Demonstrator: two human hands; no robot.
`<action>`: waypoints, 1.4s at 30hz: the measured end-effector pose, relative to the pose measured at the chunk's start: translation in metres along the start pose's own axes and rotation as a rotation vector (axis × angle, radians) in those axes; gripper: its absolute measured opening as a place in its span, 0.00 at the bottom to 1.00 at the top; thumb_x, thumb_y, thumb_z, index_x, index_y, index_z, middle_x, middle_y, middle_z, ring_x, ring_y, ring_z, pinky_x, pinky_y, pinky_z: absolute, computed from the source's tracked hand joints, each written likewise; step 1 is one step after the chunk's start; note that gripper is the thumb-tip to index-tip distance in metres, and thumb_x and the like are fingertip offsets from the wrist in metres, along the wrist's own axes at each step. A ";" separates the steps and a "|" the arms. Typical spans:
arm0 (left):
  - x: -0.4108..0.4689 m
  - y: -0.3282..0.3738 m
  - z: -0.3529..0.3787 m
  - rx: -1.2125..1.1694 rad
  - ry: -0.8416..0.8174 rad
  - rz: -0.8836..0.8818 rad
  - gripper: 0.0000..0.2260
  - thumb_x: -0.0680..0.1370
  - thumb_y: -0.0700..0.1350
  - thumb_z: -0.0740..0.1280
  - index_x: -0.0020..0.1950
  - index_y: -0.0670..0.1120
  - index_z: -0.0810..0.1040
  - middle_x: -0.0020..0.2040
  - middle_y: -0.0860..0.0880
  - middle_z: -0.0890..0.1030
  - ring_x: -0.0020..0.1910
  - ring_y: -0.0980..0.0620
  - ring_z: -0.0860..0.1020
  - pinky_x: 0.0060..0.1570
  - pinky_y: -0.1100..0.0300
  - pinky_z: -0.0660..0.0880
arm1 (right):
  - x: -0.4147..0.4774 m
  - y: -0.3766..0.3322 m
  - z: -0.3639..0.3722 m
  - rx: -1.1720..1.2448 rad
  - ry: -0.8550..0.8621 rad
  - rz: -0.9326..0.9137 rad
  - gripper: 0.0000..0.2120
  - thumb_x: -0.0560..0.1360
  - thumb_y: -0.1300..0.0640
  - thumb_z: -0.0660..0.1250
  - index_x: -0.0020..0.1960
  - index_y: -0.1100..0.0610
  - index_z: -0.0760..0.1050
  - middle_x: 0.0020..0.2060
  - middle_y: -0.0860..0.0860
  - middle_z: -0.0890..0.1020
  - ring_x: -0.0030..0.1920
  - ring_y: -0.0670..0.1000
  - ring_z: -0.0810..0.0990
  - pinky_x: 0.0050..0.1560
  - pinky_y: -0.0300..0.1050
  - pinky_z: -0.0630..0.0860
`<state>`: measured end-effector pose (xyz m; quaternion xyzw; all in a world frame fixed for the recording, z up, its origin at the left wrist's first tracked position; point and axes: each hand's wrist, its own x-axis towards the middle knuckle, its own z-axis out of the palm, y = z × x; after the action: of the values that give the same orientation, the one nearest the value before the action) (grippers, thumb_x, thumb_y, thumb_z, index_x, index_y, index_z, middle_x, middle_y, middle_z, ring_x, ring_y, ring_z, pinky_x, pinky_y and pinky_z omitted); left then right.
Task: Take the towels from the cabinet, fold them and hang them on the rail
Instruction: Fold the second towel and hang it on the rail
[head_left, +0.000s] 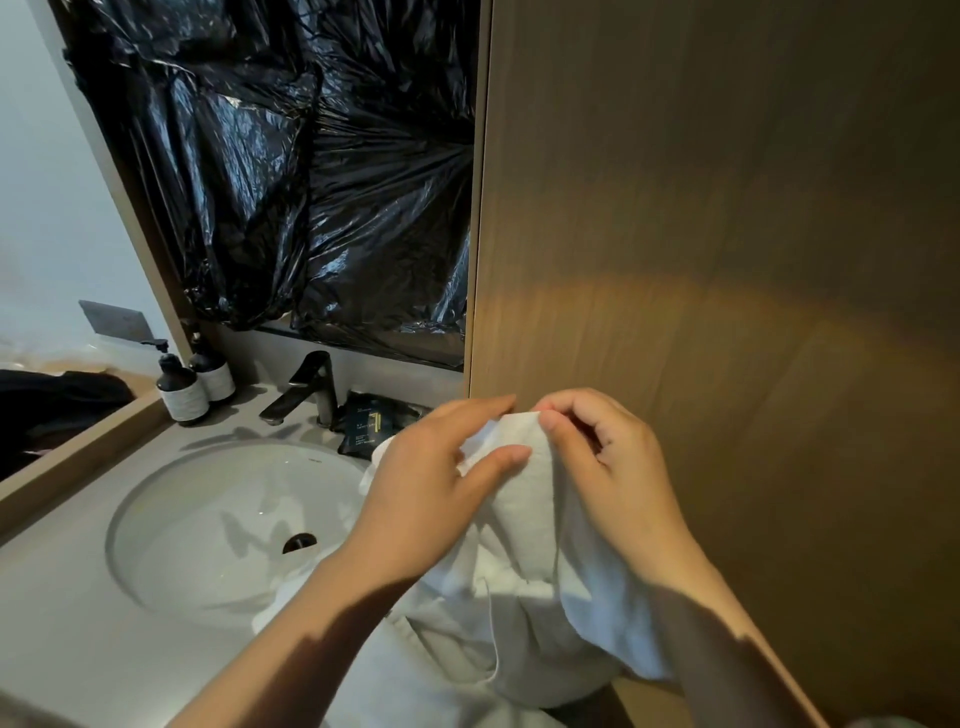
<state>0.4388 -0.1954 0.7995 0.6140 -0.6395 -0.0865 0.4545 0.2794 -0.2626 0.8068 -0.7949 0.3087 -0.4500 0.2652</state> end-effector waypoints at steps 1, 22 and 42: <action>0.000 0.002 0.002 -0.074 -0.007 -0.007 0.13 0.75 0.54 0.69 0.60 0.58 0.80 0.52 0.65 0.81 0.47 0.68 0.77 0.43 0.74 0.70 | 0.001 -0.001 0.001 0.004 -0.007 -0.006 0.07 0.79 0.61 0.64 0.46 0.54 0.79 0.42 0.44 0.80 0.47 0.43 0.78 0.45 0.29 0.70; 0.015 0.015 -0.013 -0.112 0.225 0.038 0.03 0.75 0.50 0.70 0.43 0.52 0.81 0.39 0.55 0.80 0.39 0.56 0.77 0.39 0.61 0.73 | -0.004 0.006 -0.032 -0.334 0.095 0.114 0.08 0.68 0.62 0.68 0.40 0.50 0.77 0.37 0.44 0.79 0.39 0.46 0.78 0.43 0.50 0.76; 0.011 -0.002 -0.005 0.102 0.121 0.067 0.19 0.77 0.50 0.69 0.67 0.53 0.75 0.63 0.59 0.76 0.54 0.60 0.76 0.50 0.70 0.71 | -0.001 0.008 -0.033 -0.006 -0.053 0.054 0.13 0.78 0.58 0.66 0.45 0.40 0.80 0.43 0.36 0.83 0.45 0.37 0.80 0.42 0.26 0.71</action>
<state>0.4454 -0.2032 0.8066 0.6186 -0.6347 -0.0012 0.4631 0.2475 -0.2717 0.8155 -0.7987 0.3244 -0.4206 0.2827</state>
